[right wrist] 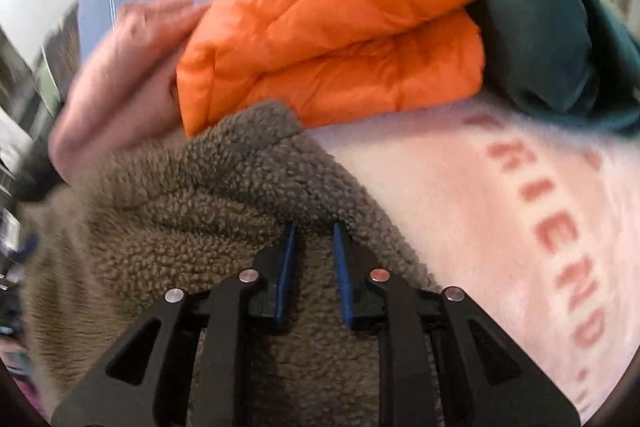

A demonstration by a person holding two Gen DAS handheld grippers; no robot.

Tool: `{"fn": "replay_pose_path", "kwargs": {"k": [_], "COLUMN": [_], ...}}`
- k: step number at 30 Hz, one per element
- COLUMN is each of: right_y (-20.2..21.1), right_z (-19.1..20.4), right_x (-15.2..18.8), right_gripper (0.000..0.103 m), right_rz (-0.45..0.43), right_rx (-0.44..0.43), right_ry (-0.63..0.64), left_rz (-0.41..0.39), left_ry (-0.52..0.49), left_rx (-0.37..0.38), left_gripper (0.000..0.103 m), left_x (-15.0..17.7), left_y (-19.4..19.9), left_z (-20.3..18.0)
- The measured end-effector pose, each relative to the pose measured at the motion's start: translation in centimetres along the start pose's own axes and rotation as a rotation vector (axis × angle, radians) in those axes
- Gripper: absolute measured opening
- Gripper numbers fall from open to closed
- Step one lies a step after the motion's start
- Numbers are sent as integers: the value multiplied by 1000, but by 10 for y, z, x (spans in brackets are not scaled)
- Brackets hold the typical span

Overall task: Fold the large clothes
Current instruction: 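Fold the hem toward the collar with both tools and release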

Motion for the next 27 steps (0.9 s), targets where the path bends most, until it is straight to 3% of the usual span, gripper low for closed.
{"fn": "replay_pose_path", "kwargs": {"k": [3,5,7,9,10,12,13,14,15,16,17,18,21,25,26,27], "right_y": [9,23,42,53,49,22,10,0,-6,0,7,20,54,56,46,31], "right_z": [-9,-15,-20,-17,-15,-6,-1,3,8,12,14,14,7,0,0,0], "right_x": [-2,-5,-10,-14,-19,-24,-23,-19,-14,-11,-10,-7,15,26,21,10], "right_gripper": [23,33,68,76,82,87,83,68,34,18,12,9,8,8,9,11], "right_rz": [-15,-41,-120,-184,-165,-26,28,58,66,36,8,-21,-49,-86,-79,-60], "right_rx": [-63,-110,-91,-21,-22,-51,-34,-3,3,43,62,61,3,113,126,149], "right_ry": [-27,-43,-32,25,61,136,157,178,197,198,200,190,161,205,183,143], "left_rz": [-24,-74,-123,-135,-124,-38,5,78,119,124,111,97,82,27,18,1], "left_ry": [86,142,171,211,232,285,287,280,251,226,187,159,100,61,77,109], "left_rx": [86,121,107,62,54,96,114,103,79,86,112,108,64,37,34,14], "left_gripper": [77,77,80,82,83,92,92,92,82,70,49,36,26,26,30,44], "left_x": [-1,2,4,8,8,9,10,14,20,22,24,25,38,53,50,45], "left_y": [14,35,51,58,55,33,23,7,-5,-9,-9,-3,19,38,36,33], "left_z": [14,34,52,78,87,107,106,103,96,89,78,71,58,57,57,58]}}
Point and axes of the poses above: each gripper's, at about its wrist camera, not at the fingertips, and y roughly against the way its jaws point, z to its left, x to its underside, the point moved 1 cm from there along -y, roughly the way its jaws point, and after that the axes turned 1 degree about y, right-handed, at the moved point
